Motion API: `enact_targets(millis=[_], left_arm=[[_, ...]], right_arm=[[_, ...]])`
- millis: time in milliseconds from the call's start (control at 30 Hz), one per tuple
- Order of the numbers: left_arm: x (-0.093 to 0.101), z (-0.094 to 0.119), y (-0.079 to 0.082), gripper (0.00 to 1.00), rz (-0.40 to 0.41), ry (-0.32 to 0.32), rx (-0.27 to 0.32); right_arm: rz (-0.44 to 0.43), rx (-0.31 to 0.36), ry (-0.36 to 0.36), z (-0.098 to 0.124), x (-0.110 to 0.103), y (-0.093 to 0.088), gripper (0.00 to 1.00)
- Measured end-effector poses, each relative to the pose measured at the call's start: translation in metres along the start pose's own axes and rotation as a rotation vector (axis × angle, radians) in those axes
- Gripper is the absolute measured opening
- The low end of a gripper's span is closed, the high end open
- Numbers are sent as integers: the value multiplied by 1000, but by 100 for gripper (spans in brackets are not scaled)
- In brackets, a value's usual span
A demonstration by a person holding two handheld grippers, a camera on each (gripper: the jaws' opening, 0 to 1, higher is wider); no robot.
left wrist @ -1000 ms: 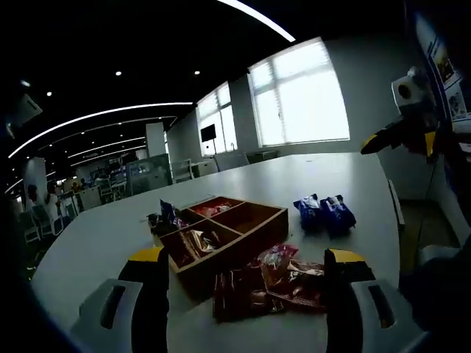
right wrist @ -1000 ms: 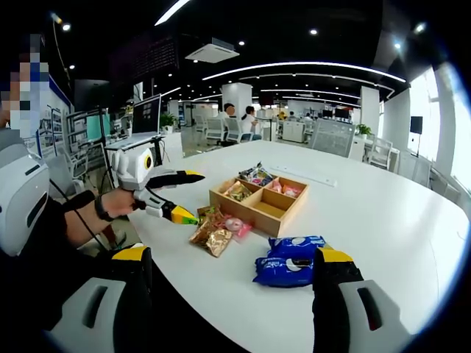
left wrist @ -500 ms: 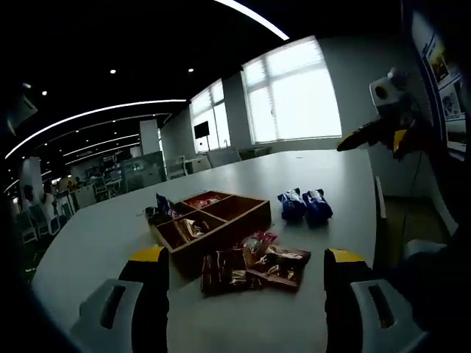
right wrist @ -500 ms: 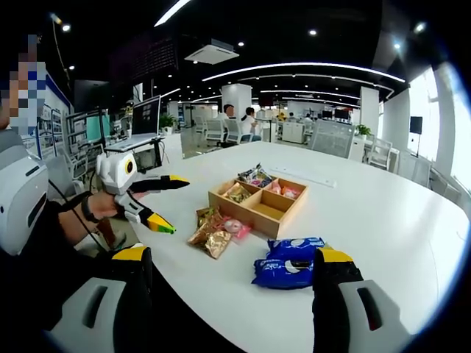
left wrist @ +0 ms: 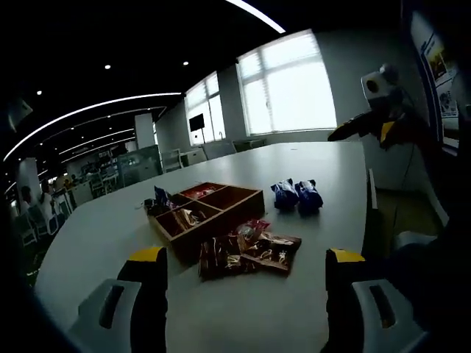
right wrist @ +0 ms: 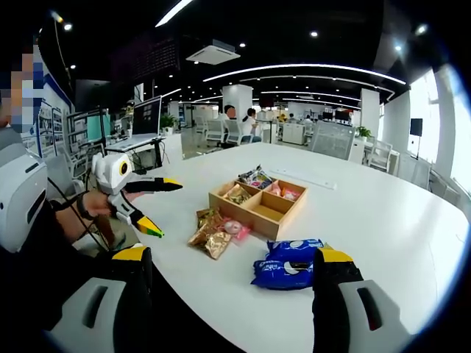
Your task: Pick up the scattered marshmallows, QQ candies, Oreo cookies, and mixed nuts on the table and sort them into separate containers
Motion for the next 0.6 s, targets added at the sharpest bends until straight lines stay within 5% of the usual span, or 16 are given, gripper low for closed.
enact_targets(millis=[400, 500, 600], left_arm=[[-13, 20, -9, 92, 0, 2, -32], [-18, 25, -20, 87, -34, -2, -118], [-22, 28, -22, 88, -8, -6, -117]], right_arm=[[-3, -3, 3, -1, 1, -2, 86], [-2, -3, 3, -1, 1, -1, 86], [0, -6, 4, -2, 1, -2, 85]])
Point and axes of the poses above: the point that each gripper's makers call its tool centre point, and the gripper's own axes: z roughly backward along the fingers, x roughly to its right, y roughly out of its top, the point moved 7 cm from there along z, roughly backward along the fingers
